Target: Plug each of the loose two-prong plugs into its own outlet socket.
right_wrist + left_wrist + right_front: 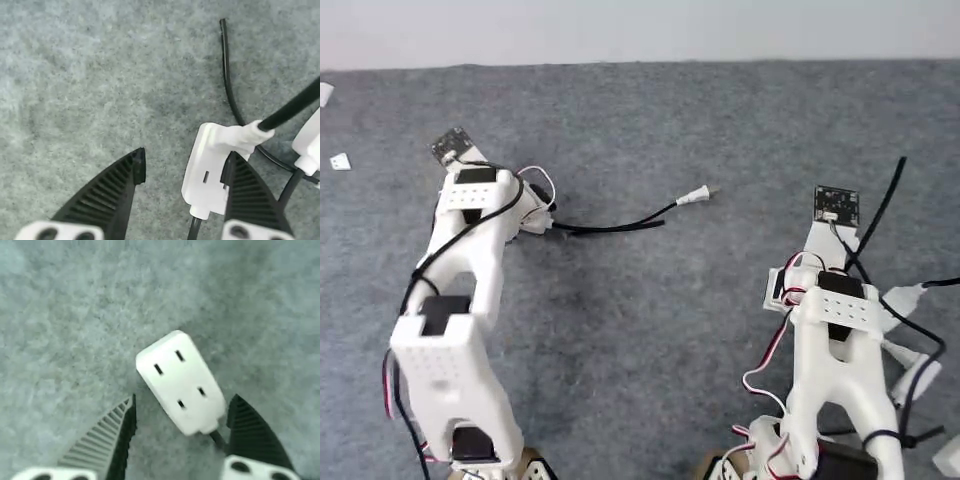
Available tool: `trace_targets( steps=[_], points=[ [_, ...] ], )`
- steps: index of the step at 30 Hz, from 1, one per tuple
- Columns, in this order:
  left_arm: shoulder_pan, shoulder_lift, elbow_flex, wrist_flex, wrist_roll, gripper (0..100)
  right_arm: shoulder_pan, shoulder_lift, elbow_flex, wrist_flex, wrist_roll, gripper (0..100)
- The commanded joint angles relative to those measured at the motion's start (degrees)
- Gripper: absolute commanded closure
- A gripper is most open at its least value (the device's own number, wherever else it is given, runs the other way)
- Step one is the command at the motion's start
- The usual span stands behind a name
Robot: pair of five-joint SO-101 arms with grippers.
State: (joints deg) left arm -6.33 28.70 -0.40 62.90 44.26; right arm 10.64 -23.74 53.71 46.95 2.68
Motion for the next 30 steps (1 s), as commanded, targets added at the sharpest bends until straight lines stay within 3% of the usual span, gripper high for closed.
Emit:
trace_targets(
  steps=[1,10,13,16,26,30],
  points=[
    [-0.2,6.4,-12.6,5.8,2.9,72,-0.6,-2.0,-0.4,-0.9,1.3,75.6],
    [0.1,18.0,-30.9,15.4,3.6,73,-1.3,-1.9,-0.4,-0.9,1.4,75.7],
    [0.3,20.4,-34.8,20.5,3.1,82,-1.5,-1.9,0.3,-1.7,1.4,75.7],
    [1.3,21.5,-36.4,22.3,-2.7,100,-1.5,-1.9,0.4,-2.6,1.4,75.7],
    [9.8,14.1,-34.4,33.0,-20.9,99,-1.5,-1.9,1.8,-4.4,1.4,75.7],
    [12.0,8.1,-27.6,32.3,-26.0,99,-1.5,-1.9,1.8,-4.4,1.4,75.7]
  ],
)
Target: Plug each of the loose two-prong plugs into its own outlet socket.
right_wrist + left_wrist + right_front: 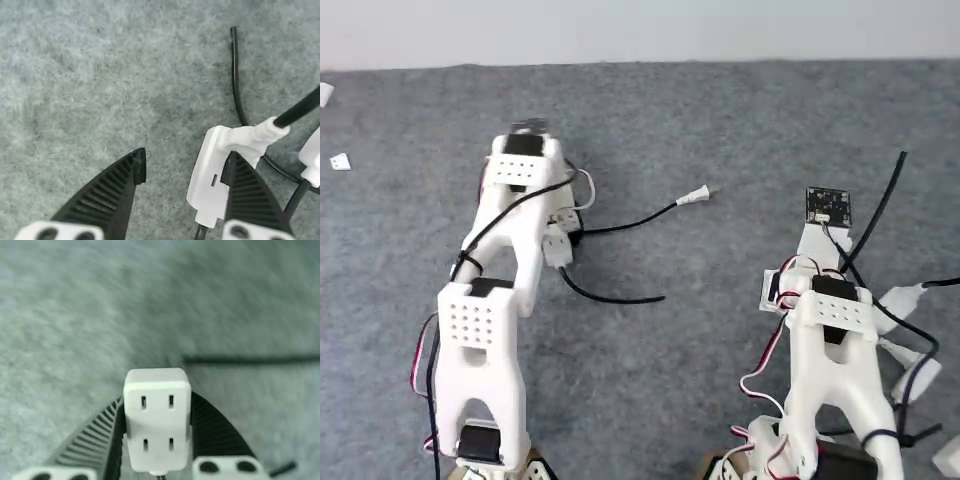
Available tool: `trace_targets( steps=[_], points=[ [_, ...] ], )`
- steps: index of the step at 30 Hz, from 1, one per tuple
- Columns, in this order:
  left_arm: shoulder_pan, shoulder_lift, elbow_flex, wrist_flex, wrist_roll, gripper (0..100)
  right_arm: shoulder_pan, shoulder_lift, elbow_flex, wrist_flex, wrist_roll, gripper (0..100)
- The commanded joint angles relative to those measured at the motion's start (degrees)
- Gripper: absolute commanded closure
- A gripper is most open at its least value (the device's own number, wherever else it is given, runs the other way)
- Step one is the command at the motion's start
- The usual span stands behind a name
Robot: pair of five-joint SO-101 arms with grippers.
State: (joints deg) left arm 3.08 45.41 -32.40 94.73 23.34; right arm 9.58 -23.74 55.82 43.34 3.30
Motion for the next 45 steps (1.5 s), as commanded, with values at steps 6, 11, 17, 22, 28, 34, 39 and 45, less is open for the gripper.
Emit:
trace_targets(
  steps=[6,11,17,22,28,34,39,45],
  points=[
    [4.5,-24.4,16.0,-2.9,-20.8,99,-0.5,-1.9,-0.3,-0.9,0.8,75.7],
    [8.4,-38.9,18.8,1.2,-22.9,99,-2.0,-1.9,0.0,-0.9,0.8,75.7],
    [9.1,-36.0,24.0,0.6,-14.3,99,-1.8,-1.9,0.0,-0.9,0.8,75.7],
    [6.6,-29.0,34.5,-13.2,-14.2,99,-1.7,-1.9,0.0,-0.9,0.8,75.7],
    [5.9,-29.7,45.1,-23.3,-10.6,98,-1.8,-1.9,0.0,-0.9,0.8,75.7],
    [5.8,-29.7,49.2,-24.8,-9.3,76,-1.8,-1.9,0.0,-0.9,0.8,75.7],
    [5.9,-30.9,50.1,-25.1,-12.2,70,-1.9,-1.9,0.0,-0.9,0.9,75.7],
    [6.2,-45.7,56.8,-26.1,-17.8,76,-2.8,-1.9,0.0,-0.9,0.9,75.7]
  ],
)
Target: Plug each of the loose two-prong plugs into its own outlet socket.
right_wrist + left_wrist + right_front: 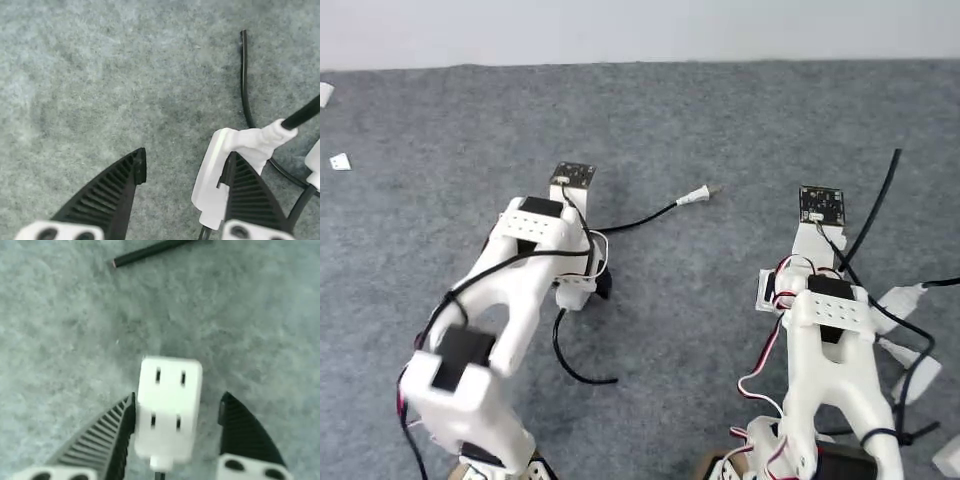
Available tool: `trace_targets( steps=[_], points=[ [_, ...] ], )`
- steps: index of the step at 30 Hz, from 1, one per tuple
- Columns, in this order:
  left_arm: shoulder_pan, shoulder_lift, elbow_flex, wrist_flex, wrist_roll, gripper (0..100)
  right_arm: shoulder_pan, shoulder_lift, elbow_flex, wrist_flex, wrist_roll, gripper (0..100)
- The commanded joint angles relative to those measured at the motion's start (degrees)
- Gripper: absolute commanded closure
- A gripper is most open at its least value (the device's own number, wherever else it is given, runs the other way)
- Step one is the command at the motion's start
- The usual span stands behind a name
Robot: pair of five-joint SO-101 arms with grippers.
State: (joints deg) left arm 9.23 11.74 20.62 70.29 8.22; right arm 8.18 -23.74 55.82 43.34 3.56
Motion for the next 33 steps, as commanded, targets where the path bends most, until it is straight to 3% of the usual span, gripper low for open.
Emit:
trace_targets(
  steps=[1,9,15,19,25,33],
  points=[
    [0.2,-15.6,5.8,-2.5,-2.7,75,-1.9,-1.9,0.1,-0.8,0.8,75.7],
    [-0.5,-39.6,20.5,-5.1,-2.6,68,-3.4,-2.0,0.9,-0.9,3.3,75.7],
    [-11.6,-51.2,30.7,-5.7,-3.6,68,-3.5,-2.1,1.0,-0.8,3.4,75.7],
    [-14.8,-53.9,38.9,-7.4,-8.7,68,-5.0,-2.0,1.1,-0.9,3.4,75.7],
    [-15.2,-48.8,39.6,-12.4,-5.0,69,-5.2,-2.0,1.1,-0.9,3.4,75.7],
    [-22.0,-31.6,23.3,-15.9,8.6,99,-5.1,-2.0,1.1,-0.9,3.4,75.7]
  ],
)
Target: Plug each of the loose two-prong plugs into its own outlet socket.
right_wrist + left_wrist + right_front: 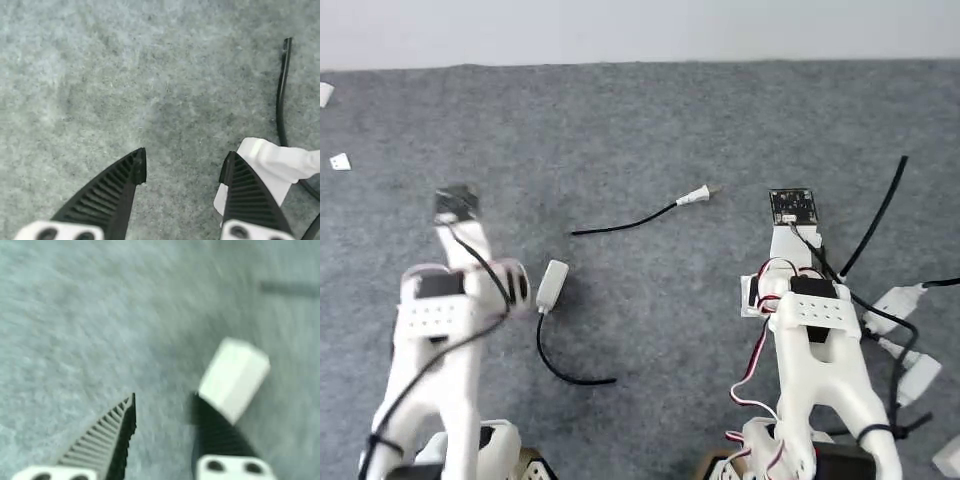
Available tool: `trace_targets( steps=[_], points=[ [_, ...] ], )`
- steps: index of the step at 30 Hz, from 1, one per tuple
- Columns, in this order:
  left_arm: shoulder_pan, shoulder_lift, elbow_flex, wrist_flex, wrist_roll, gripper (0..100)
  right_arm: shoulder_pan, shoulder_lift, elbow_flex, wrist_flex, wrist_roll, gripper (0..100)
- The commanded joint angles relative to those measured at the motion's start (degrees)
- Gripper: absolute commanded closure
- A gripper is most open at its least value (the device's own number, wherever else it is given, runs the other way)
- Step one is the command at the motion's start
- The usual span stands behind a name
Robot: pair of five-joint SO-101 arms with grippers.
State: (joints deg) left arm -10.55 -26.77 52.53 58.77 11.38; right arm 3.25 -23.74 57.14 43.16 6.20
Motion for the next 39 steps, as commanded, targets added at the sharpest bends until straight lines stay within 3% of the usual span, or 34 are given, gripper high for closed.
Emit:
trace_targets(
  steps=[1,8,17,22,31,35,39],
  points=[
    [-2.1,9.3,-9.1,-6.4,6.5,99,-0.2,-2.0,-0.2,-0.7,0.8,75.7],
    [7.6,22.4,-11.3,-8.4,7.6,99,-0.2,-2.2,-0.2,-0.6,0.8,75.7],
    [21.1,10.5,-3.9,-8.1,7.6,99,-0.2,-2.5,-0.2,-0.4,0.8,75.7],
    [29.0,7.4,4.2,-16.4,8.0,99,-0.2,-2.5,-0.2,-0.3,0.8,75.7],
    [29.1,21.3,-8.0,-10.2,12.1,98,-0.1,-2.5,-0.2,-0.2,0.9,75.7],
    [29.5,21.8,-12.7,-1.8,3.5,98,-0.1,-2.5,-0.2,-0.3,0.9,75.7],
    [29.0,9.8,-10.4,1.1,-1.3,98,-0.1,-2.5,-0.2,-0.4,0.9,75.7]
  ],
)
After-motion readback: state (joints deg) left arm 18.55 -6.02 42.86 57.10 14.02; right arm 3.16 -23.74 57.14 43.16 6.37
